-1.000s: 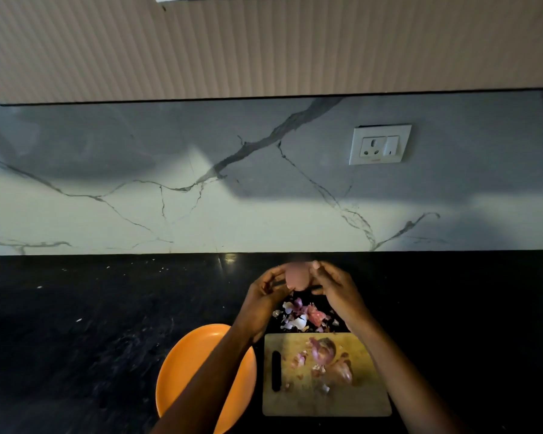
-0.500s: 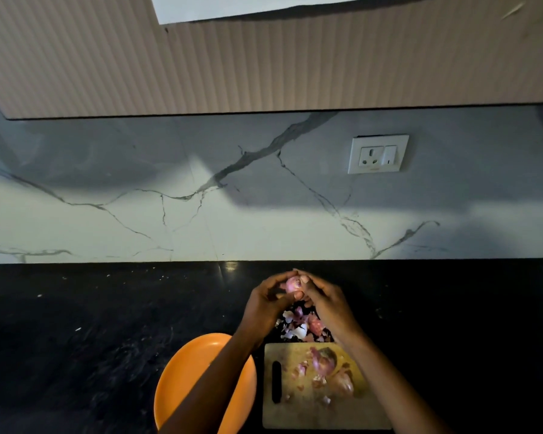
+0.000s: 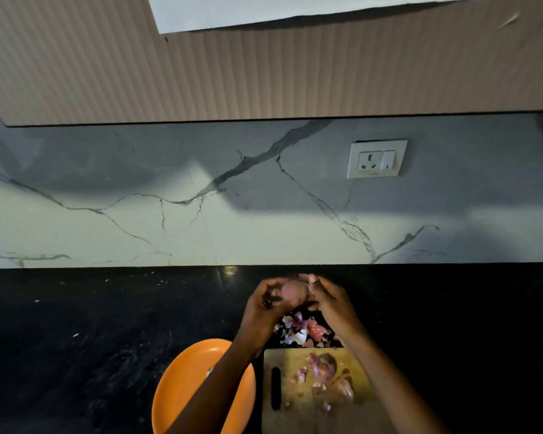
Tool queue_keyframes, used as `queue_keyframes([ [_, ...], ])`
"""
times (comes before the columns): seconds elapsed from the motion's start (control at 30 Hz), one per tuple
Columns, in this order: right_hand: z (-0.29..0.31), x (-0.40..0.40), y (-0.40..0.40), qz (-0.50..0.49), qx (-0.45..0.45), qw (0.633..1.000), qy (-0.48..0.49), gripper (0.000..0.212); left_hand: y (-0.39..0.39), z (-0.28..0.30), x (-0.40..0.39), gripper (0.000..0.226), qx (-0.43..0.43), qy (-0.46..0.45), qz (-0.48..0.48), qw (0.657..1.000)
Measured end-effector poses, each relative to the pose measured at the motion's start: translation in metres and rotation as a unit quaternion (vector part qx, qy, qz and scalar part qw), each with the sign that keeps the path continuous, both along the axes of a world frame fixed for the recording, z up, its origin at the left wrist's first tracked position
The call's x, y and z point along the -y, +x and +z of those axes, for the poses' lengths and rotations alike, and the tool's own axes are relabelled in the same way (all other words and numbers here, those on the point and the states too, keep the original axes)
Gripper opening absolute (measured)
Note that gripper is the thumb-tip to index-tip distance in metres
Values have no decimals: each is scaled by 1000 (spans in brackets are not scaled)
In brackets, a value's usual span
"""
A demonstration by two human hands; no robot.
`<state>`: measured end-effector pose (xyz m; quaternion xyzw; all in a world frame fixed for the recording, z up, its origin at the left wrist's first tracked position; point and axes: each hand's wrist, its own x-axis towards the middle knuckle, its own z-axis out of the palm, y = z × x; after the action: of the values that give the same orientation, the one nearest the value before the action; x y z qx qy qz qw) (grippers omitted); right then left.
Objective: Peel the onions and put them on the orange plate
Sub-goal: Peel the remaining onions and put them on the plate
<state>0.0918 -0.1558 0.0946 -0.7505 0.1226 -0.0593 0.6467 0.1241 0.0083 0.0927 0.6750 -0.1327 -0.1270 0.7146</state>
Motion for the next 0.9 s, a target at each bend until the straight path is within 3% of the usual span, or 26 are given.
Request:
queue_keyframes([
  [0.17, 3, 2, -6, 61, -4, 998, -21, 40, 2, 0, 0, 34, 1, 19, -1, 1000],
  [0.27, 6, 2, -7, 37, 1, 999, -2, 27, 2, -1, -1, 30, -8, 25, -18, 1000],
  [0.47, 0, -3, -6, 39, -15, 999, 18, 28, 0, -3, 2, 32, 10, 37, -11, 999],
  [0.67, 2, -11, -6, -45, 4, 993, 110, 24, 1, -3, 7, 31, 12, 31, -19, 999],
  [0.77, -4, -10, -4, -106, 4, 992, 68, 28, 1, -2, 9, 30, -2, 17, -11, 1000],
  [0.9, 4, -3, -3, -65, 10, 996, 53, 33, 3, 2, 8, 36, -2, 0, -18, 1000],
])
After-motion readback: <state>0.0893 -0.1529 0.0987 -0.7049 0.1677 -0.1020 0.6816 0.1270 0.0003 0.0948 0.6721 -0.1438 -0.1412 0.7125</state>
